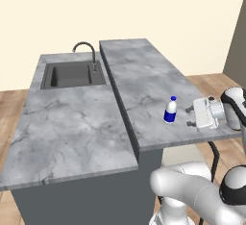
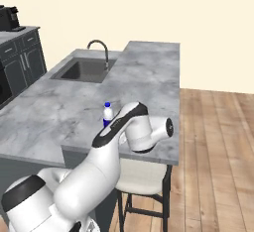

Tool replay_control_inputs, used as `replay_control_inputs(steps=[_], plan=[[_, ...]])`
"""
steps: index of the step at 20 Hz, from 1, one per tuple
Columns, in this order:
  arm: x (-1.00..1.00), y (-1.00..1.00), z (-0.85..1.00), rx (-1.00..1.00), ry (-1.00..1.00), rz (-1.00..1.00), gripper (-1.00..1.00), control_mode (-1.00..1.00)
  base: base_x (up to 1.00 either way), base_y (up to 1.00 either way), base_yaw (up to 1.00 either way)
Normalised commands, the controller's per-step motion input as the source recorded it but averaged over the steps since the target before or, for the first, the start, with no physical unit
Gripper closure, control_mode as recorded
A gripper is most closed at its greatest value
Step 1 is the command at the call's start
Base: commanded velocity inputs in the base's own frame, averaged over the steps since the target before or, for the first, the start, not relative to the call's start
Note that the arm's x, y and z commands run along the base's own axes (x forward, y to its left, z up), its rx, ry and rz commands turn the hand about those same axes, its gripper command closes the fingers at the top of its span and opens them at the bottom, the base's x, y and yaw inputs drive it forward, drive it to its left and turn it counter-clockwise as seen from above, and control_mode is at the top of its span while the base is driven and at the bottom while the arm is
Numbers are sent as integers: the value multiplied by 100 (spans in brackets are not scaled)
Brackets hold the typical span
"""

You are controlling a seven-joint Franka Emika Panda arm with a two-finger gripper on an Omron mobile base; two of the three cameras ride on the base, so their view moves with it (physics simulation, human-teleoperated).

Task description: Pick the bottled water from the counter and place it in the open cabinet.

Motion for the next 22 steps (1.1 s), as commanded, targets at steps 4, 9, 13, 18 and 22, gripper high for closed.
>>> replay_control_inputs(steps=[4, 9, 13, 18, 22], plan=[[17, 0, -1, 0, 4, 0, -100, -100, 0, 0, 0], [22, 0, 0, 0, 5, 0, -100, -100, 0, 0, 0], [17, 0, -7, 0, 4, 0, -100, -100, 0, 0, 0], [22, 0, -11, 0, 4, 0, -100, -100, 0, 0, 0], [37, 0, -9, 0, 4, 0, -100, -100, 0, 0, 0]])
